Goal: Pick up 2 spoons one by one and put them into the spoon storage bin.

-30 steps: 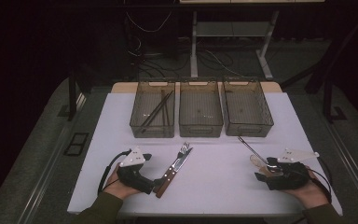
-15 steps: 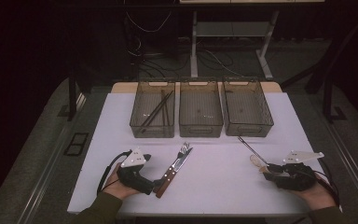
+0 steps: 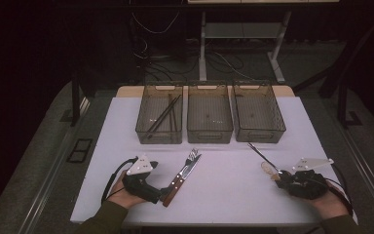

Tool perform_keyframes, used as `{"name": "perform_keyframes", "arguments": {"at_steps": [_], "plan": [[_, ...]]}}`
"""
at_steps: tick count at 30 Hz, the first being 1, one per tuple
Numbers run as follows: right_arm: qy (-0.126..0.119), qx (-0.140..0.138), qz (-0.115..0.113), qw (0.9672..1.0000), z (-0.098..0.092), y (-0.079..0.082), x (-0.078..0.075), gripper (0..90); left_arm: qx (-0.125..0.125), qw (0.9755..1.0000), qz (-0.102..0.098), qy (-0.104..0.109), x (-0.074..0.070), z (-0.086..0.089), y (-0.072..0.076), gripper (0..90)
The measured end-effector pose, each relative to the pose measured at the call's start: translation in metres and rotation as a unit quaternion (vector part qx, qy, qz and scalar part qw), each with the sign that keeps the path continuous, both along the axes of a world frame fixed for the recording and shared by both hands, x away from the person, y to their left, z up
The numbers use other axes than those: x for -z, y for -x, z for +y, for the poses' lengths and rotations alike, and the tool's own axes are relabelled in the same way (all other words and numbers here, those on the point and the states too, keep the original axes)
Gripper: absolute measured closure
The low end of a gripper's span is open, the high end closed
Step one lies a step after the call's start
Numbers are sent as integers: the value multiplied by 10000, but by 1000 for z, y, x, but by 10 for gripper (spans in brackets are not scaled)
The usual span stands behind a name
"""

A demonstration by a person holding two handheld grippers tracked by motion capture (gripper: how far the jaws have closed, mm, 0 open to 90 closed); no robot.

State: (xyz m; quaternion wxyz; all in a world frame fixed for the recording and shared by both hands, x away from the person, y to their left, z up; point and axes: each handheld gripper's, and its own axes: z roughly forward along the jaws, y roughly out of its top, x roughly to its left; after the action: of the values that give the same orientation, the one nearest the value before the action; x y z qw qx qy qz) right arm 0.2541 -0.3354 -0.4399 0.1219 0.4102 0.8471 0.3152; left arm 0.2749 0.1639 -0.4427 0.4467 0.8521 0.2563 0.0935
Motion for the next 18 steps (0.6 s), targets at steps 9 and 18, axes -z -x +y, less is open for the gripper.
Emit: {"name": "perform_keyframes", "arguments": {"at_steps": [9,18], "plan": [[179,-33,9,9998,6,0,2,714,-12,10000,4,3,0,-1,0,0],[277,-15,22,9996,9,0,1,780,7,10000,-10,-10,0,-1,0,0]]}}
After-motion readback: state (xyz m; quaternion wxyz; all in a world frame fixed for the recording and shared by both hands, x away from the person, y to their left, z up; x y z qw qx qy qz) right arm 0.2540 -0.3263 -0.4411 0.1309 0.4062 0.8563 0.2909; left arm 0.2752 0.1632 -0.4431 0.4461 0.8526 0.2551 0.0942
